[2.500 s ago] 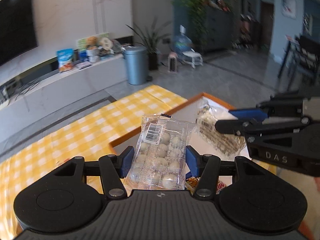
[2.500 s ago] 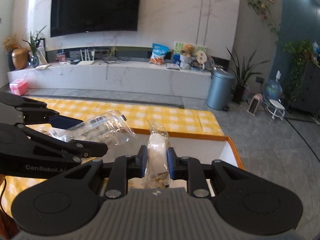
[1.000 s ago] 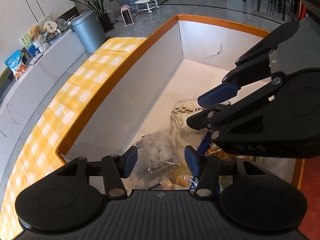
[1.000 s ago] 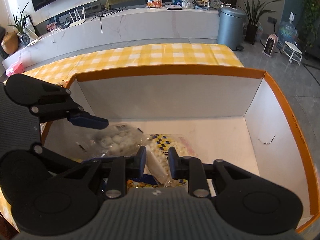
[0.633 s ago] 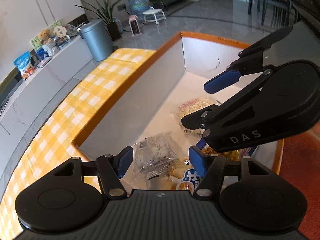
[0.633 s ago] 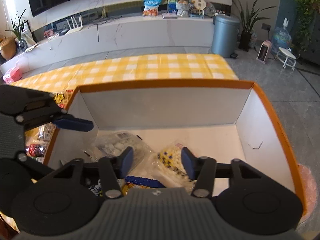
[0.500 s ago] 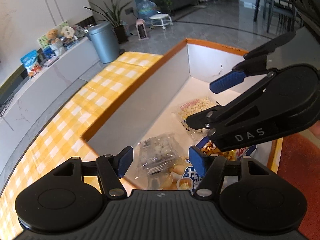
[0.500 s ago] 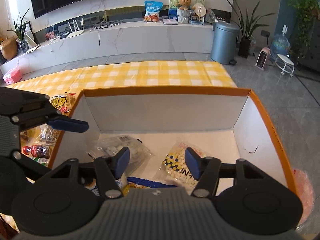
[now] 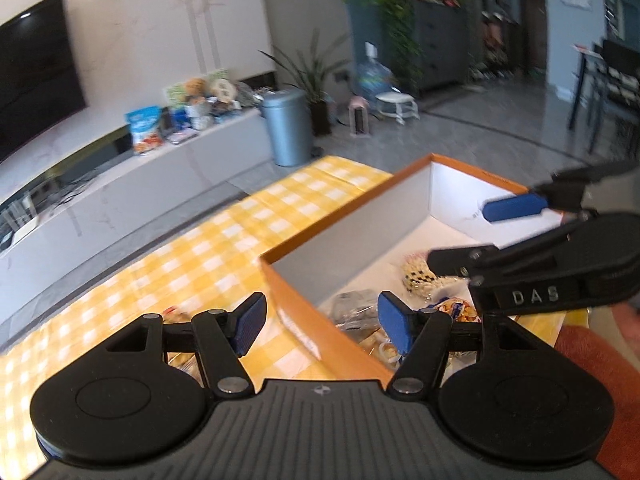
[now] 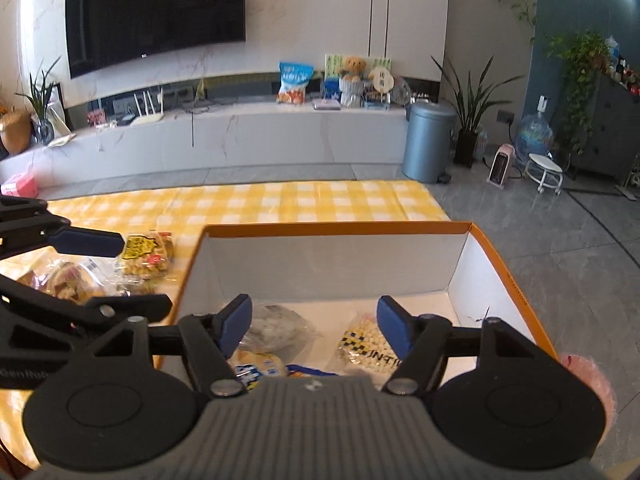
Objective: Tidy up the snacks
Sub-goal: 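Withdraw both tools from the box back toward the snack pile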
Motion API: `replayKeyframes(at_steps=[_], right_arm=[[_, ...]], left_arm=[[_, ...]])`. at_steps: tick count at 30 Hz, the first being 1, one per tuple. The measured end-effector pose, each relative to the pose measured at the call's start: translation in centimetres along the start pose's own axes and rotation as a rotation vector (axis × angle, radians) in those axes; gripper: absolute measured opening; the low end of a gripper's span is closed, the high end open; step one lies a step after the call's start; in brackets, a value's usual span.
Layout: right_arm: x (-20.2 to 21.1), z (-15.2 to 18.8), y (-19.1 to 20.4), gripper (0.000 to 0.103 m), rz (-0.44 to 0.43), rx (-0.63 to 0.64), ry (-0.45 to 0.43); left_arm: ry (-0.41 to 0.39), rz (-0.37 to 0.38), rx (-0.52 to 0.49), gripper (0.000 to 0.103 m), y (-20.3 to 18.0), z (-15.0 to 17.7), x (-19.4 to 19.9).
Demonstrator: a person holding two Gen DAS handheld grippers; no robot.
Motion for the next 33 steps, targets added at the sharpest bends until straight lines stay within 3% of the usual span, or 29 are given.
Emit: replayKeyframes(at_steps=[13,20,33], right_arm=[[3.3,1.6,6.0,0.071,-0.054,-0.051,-0.079],[3.9,2.4,9.5,0.071,-0.079,-0.041,-0.113],[2.5,3.0,15.2,0.068,-0.169,0.038,-0.071]], left_arm=[[-0.067,-0.108,0.273,0.075,4.6,4.8,4.9],[-0.099,-0.171,0.365,0.075,7.2,7.9,7.1],[-0.074,-0.176,0.417,0.073,10.5,11.6,8.0]])
Point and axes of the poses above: each gripper's, at about its wrist camera, not at the fingertips, and x roughly against the way its jaws point, y to its left, z to its underside, the point moved 3 cm from there along -x, roughly the way its jaws point, and after that the axes turned 13 degrees about x, right-handed, at the moved point
